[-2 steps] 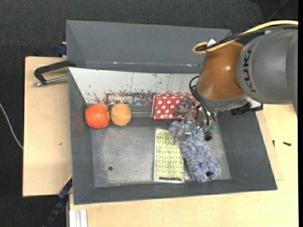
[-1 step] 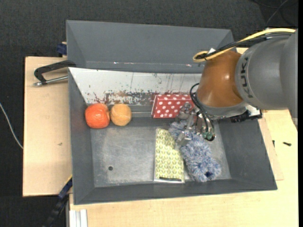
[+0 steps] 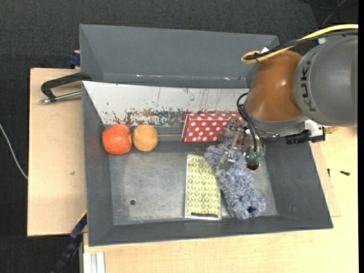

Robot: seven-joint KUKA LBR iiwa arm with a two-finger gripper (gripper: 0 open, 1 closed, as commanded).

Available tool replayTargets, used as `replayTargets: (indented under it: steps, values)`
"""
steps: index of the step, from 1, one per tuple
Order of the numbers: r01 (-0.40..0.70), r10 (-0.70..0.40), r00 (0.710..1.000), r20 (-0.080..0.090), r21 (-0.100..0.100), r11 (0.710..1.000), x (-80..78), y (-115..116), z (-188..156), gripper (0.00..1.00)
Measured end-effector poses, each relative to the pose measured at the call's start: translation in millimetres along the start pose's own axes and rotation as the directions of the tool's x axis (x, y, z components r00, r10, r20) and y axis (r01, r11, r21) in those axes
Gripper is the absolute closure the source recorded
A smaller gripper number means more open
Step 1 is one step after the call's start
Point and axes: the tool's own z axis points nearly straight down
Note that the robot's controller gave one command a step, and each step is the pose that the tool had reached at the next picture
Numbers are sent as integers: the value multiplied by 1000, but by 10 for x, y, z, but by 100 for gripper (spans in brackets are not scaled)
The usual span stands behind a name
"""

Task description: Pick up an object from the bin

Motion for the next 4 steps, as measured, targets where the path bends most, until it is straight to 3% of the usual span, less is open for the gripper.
replayTargets:
  steps: [1,2,3,4]
  values:
    - [59,-59,998,-5,0,998,-35,52,272,0]
    - [-188,188,982,-13,-1,982,-272,-23,348,100]
    - [-188,188,982,-13,-1,982,-272,-23,348,100]
    - [-187,187,982,-2,1,982,-274,-21,88,100]
